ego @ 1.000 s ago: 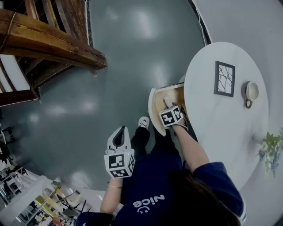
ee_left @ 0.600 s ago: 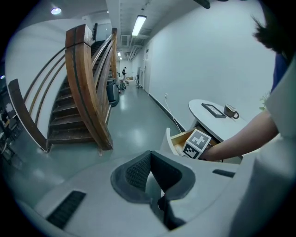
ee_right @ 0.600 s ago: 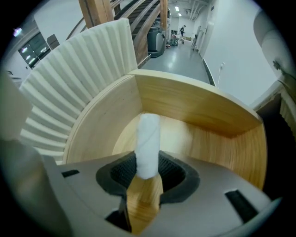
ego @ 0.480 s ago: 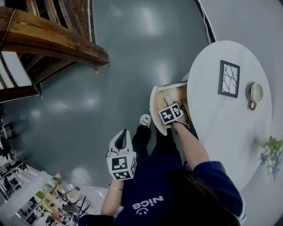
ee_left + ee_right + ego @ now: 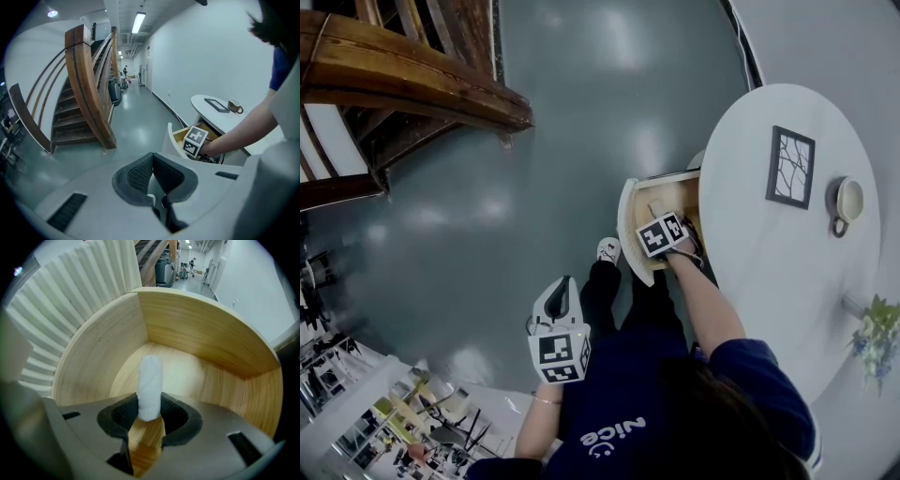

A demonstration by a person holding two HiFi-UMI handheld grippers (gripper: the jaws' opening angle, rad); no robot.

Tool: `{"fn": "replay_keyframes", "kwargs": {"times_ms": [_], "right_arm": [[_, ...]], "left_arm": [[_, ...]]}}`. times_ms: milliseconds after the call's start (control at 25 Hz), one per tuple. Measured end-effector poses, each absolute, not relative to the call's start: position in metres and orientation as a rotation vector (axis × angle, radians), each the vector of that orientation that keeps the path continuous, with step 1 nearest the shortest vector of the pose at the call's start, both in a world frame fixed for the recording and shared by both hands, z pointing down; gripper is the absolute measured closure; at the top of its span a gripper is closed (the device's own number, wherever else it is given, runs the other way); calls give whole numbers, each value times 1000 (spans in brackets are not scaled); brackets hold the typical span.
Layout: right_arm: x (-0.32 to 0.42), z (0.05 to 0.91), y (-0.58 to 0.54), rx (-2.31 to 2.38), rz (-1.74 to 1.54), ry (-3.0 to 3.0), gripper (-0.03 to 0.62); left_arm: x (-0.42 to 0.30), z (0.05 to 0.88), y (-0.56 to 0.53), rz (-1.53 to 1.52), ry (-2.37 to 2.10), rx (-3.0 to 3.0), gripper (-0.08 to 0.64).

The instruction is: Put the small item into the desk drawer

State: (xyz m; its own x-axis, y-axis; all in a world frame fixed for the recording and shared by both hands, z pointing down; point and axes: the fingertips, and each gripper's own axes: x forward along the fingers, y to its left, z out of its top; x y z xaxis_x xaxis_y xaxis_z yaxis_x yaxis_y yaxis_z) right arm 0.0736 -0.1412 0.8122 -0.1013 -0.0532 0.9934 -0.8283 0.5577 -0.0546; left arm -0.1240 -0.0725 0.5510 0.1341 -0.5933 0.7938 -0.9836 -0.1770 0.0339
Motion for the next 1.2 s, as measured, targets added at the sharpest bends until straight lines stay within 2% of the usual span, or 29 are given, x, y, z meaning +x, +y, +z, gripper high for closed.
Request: {"fn": "replay_keyframes", "kwargs": {"times_ms": [520, 760, 1200], "right_arm": [[75, 821, -135, 728, 837, -1496, 440], [73, 814, -134, 742, 855, -1515, 375], [62, 775, -143, 813, 852, -1590, 370]], "left_arm": [[-118, 545, -74, 877, -1556, 1858, 557], [-117, 541, -79, 867, -1553, 1887, 557], [-109, 536, -94, 826, -1530, 1960, 557]]}}
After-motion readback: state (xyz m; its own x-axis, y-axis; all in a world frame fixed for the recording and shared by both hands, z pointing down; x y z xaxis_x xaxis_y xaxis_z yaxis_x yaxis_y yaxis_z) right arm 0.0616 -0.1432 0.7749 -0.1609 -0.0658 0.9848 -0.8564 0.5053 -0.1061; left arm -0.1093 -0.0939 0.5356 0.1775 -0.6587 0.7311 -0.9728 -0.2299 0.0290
